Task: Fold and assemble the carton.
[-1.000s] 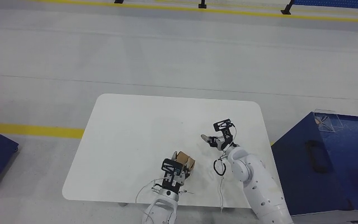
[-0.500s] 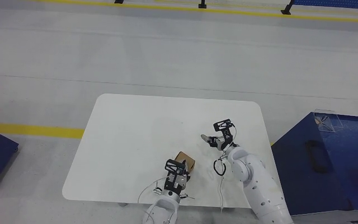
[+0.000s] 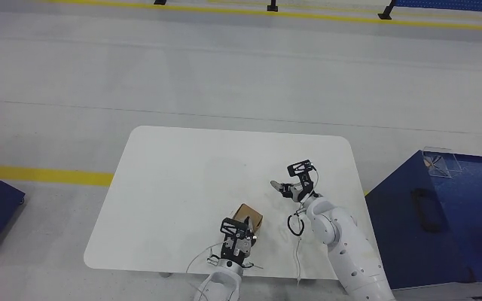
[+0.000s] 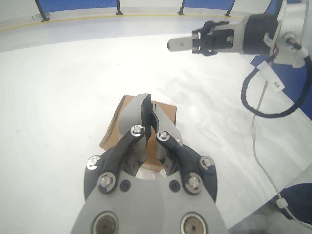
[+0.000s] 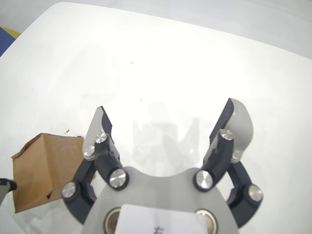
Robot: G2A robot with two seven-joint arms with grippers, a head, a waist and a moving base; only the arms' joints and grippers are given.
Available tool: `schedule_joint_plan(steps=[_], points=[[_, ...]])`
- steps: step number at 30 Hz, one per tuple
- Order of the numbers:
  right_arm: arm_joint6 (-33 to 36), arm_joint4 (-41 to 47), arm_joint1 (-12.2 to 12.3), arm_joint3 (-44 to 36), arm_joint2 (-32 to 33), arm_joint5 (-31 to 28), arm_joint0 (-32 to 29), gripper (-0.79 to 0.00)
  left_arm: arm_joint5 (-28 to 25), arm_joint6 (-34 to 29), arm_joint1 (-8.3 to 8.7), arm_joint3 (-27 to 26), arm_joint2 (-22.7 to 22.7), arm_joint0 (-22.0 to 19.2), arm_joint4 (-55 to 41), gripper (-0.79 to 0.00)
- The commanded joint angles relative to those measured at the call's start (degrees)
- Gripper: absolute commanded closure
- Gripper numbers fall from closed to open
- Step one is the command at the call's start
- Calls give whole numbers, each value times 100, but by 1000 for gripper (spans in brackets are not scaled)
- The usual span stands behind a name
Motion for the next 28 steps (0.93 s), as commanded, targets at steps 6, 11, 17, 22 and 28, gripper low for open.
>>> schedule_joint_plan(steps=[6,11,17,22,28], points=[[0,0,0,0,0,0,0,-785,266,1061,-38,-393,-15,144,-120,0],[0,0,0,0,0,0,0,-785,328,2596,-72,-705,-52,485,-606,-785],[0,0,0,0,0,0,0,-784,329,2606,-73,-705,-53,485,-608,-171],[0,0,0,0,0,0,0,-785,327,2595,-72,-705,-52,485,-606,-491],[-62,-23,31,-100,61,33,-121,-785,267,2491,2,-763,-181,529,-613,-727]])
